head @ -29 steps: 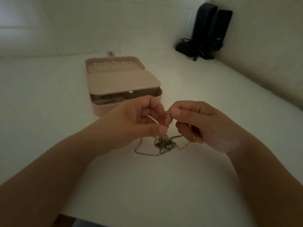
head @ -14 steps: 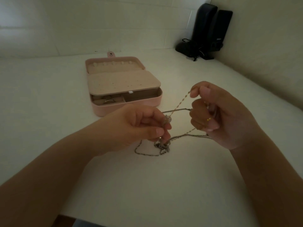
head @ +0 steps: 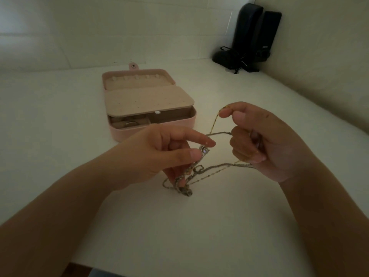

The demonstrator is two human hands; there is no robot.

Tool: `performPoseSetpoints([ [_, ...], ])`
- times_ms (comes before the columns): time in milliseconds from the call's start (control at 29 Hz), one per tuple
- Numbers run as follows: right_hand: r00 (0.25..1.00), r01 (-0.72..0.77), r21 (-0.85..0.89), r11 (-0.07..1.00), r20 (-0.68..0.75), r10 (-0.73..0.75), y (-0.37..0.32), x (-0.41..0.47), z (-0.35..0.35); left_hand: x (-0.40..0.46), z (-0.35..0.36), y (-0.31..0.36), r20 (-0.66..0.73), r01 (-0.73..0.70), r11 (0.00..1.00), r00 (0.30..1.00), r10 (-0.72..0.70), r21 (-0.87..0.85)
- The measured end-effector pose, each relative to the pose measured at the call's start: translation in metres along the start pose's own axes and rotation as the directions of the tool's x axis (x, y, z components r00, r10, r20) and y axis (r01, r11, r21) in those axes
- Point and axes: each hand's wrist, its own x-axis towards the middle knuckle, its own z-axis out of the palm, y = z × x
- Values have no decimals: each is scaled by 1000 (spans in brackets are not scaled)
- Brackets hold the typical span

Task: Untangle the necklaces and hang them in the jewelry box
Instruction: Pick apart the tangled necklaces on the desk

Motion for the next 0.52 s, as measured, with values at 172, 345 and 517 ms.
performPoseSetpoints([
  [172,999,8,-13,1000,-46,-8,1,0,1,0,-3,-3,-17,-41,999,999,41,18],
  [345,996,80,45,996,34,-81,2,2,-3,1,-3,-4,-61,-69,998,996,69,15],
  [517,984,73,94,993,158,-87,5,2,-5,1,-4,-3,-123,-69,996,990,62,-52],
])
